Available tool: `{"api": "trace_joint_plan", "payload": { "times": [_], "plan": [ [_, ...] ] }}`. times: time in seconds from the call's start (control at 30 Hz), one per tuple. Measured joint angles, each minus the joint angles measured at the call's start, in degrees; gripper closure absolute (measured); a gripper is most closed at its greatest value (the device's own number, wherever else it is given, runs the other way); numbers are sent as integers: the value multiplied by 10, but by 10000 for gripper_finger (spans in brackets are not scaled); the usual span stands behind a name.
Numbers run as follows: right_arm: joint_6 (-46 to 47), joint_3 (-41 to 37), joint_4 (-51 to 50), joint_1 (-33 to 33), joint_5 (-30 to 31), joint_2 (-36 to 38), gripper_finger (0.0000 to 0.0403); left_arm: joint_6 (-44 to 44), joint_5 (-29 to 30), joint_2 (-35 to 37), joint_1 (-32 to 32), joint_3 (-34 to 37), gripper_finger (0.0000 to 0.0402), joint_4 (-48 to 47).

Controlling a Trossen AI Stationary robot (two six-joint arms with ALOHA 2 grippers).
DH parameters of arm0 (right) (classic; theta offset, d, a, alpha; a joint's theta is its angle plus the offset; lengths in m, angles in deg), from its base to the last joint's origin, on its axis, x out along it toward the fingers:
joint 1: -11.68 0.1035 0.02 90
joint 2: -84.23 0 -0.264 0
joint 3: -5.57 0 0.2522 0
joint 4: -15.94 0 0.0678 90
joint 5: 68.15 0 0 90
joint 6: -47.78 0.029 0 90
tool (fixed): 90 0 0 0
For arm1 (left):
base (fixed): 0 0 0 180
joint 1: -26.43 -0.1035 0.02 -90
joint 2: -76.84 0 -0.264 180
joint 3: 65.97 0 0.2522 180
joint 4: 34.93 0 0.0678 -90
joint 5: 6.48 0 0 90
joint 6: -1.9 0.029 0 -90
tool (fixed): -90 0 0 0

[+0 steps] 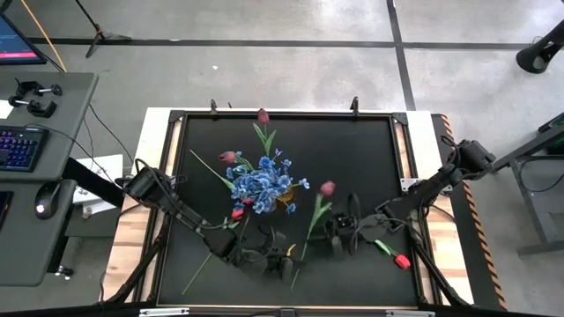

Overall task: Sort flowers into vase by color
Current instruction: Put the dark red flower into the pink vase

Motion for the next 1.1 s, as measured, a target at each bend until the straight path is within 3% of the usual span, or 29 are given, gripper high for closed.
{"api": "trace_joint_plan", "payload": {
  "times": [0.4,0.5,0.63,0.73,0.9,1.1],
  "plan": [
    [1,0,-9,-23,8,2,262,20,1,0,2,0,401,27],
    [1,0,-10,-22,8,2,300,20,3,0,0,0,401,25],
    [-2,0,-6,-22,8,3,386,21,3,-1,-5,0,401,21],
    [-9,0,-12,-22,8,7,390,25,-1,-1,-11,0,401,21],
    [-46,0,-140,-21,-3,77,398,34,-52,4,-27,0,384,-4],
    [-89,-1,-366,-24,8,224,401,94,-122,75,-47,0,318,-164]
  ]
}}
